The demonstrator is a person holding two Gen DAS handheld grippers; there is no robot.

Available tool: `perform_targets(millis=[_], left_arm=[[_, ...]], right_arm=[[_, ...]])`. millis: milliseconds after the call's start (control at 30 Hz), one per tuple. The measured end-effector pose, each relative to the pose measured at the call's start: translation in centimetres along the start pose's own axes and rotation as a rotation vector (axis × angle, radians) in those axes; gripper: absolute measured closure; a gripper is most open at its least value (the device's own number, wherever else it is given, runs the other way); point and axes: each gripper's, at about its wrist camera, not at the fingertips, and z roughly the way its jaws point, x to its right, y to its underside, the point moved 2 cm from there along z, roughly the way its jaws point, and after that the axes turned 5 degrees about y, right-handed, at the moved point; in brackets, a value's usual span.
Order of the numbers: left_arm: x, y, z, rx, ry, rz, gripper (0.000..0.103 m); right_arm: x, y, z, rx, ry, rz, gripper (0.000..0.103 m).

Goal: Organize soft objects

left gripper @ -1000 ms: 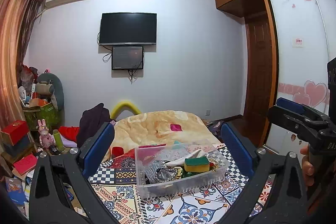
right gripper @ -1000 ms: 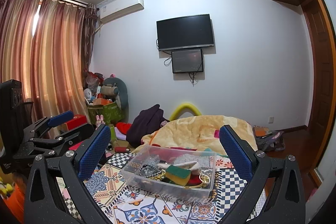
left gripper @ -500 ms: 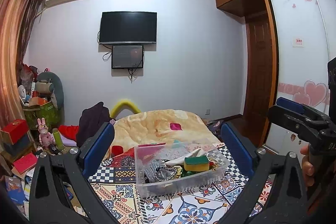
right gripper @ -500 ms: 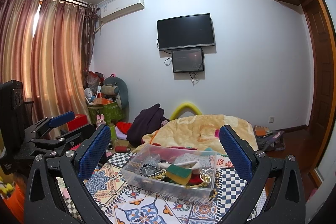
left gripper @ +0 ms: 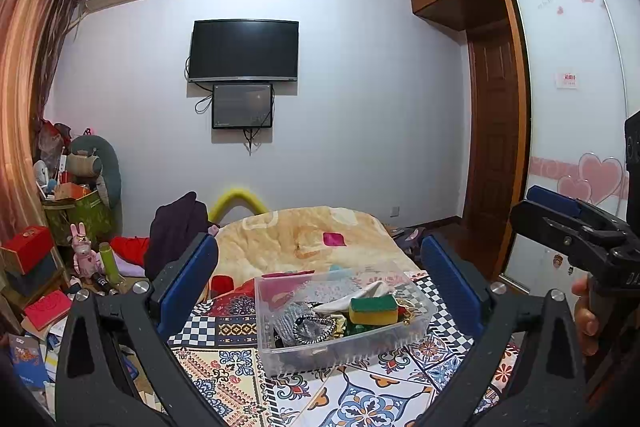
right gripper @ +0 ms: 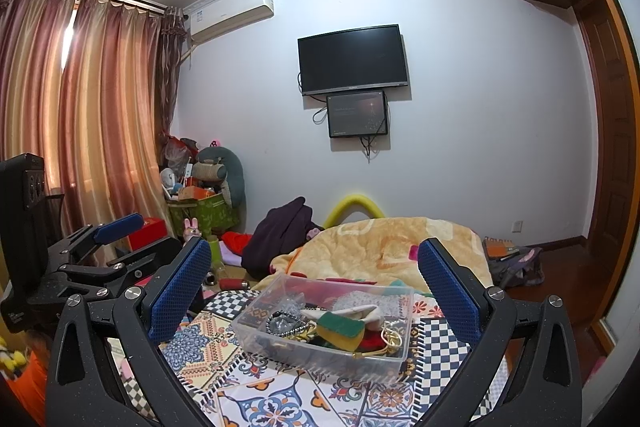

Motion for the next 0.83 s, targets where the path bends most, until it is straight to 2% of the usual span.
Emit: perform_targets(millis=[833], left_arm=[[-0.04, 0.36, 0.17, -0.024, 0.027, -0.007, 0.0]], right_arm=[[-0.15, 0.37, 0.41, -0.018, 0.008, -0.015, 0.0]])
